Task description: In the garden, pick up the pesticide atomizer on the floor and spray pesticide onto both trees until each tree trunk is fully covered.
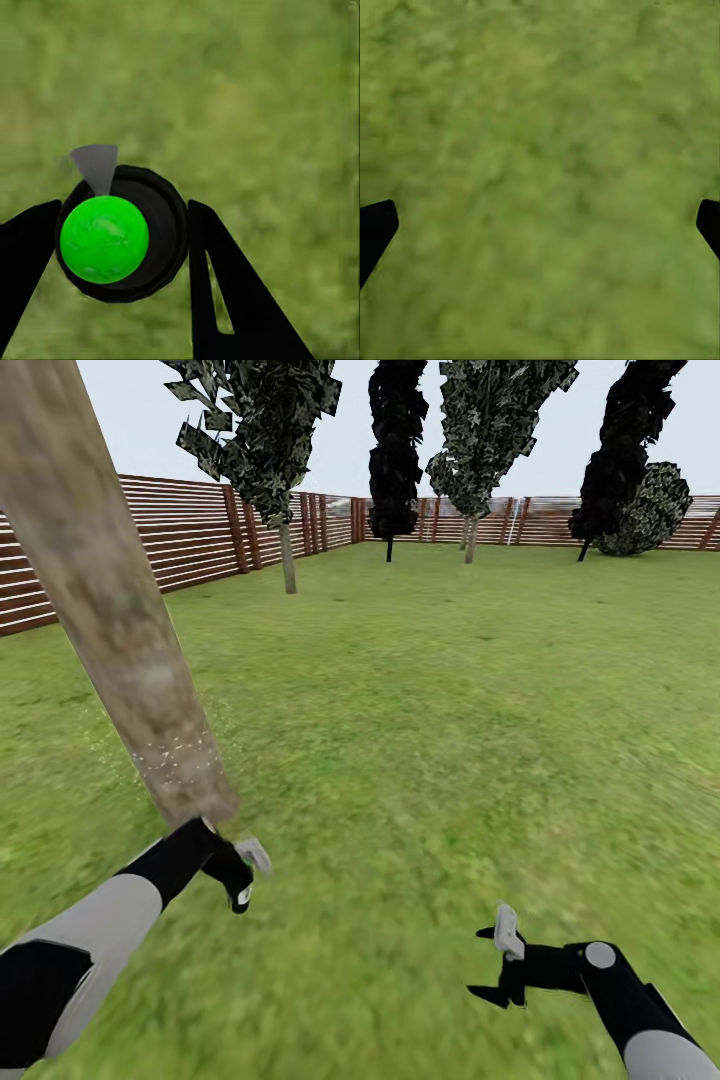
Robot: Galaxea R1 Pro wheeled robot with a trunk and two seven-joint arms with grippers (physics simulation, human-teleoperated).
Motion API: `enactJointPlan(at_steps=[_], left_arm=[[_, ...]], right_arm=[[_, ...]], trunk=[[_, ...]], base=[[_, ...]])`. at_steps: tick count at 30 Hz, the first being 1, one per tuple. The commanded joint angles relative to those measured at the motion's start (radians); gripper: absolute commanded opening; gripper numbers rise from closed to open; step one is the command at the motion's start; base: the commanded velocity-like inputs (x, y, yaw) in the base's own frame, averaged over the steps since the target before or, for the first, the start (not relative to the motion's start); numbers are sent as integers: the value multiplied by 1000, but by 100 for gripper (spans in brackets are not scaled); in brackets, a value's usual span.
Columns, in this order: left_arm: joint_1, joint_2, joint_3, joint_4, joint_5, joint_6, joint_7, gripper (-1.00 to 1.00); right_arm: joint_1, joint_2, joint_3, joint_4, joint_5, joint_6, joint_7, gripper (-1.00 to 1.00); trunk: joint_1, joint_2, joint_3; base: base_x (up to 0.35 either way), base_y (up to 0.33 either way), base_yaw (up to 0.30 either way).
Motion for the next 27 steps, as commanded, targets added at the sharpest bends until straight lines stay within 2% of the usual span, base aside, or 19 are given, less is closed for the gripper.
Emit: enactJointPlan(at_steps=[1, 4, 5, 9, 11, 15, 16, 18, 20, 21, 23, 25, 26, 27], left_arm=[[2, 0, -2, -2, -7, -29, -24, -100], [22, -6, -3, -1, -6, -74, -36, -100], [26, -8, -3, -1, -6, -77, -37, -100], [33, -16, -7, 5, -4, -115, -42, -100], [36, -23, -9, 19, -5, -131, -68, -100], [52, -45, -17, 23, -8, -138, -83, -100], [57, -50, -40, 23, -7, -139, -83, -100], [63, -67, -77, 23, -7, -140, -84, -100], [73, -90, -87, 23, -8, -152, -84, -100], [75, -96, -88, 23, -7, -173, -84, -100], [81, -109, -89, 23, -8, -209, -84, -100], [84, -118, -90, 23, -8, -216, -85, -100], [90, -124, -103, 23, -8, -218, -88, -100], [97, -130, -143, 23, -8, -220, -89, -100]], right_arm=[[-14, 9, -4, -2, 7, -3, 42, 100], [-59, 29, -4, -12, 5, 1, 121, 100], [-65, 38, -4, -18, 5, 2, 127, -100], [-73, 64, -4, -29, 4, 2, 133, -100], [-75, 83, -4, -30, 4, 2, 133, -100], [-82, 167, -3, -30, 6, 4, 134, -100], [-91, 182, -2, -30, 8, 4, 134, -100], [-98, 193, 9, -28, 10, 4, 138, -100], [-100, 195, 102, -28, 8, 4, 154, -100], [-100, 196, 124, -28, 7, 4, 156, -100], [-100, 205, 143, -29, 6, 4, 158, -100], [-100, 208, 147, -30, 6, 4, 158, -100], [-100, 208, 147, -30, 6, 3, 158, -100], [-100, 209, 148, -31, 6, 3, 158, -100]], trunk=[[0, 0, -1], [0, 0, -1], [0, 0, -1], [0, 0, -1], [0, 0, -1], [0, 0, -1], [0, 0, -1], [0, 0, -1], [0, 0, -1], [0, 0, -1], [0, 0, -1], [0, 0, -1], [0, 0, -1], [0, 0, -1]], base=[[0, 0, 0], [0, 0, 0], [0, 0, 0], [0, 0, 0], [0, 0, 0], [0, 0, 0], [0, 0, 0], [0, 0, 0], [0, 0, 0], [0, 0, 0], [0, 0, 0], [0, 0, 0], [0, 0, 0], [0, 0, 0]])
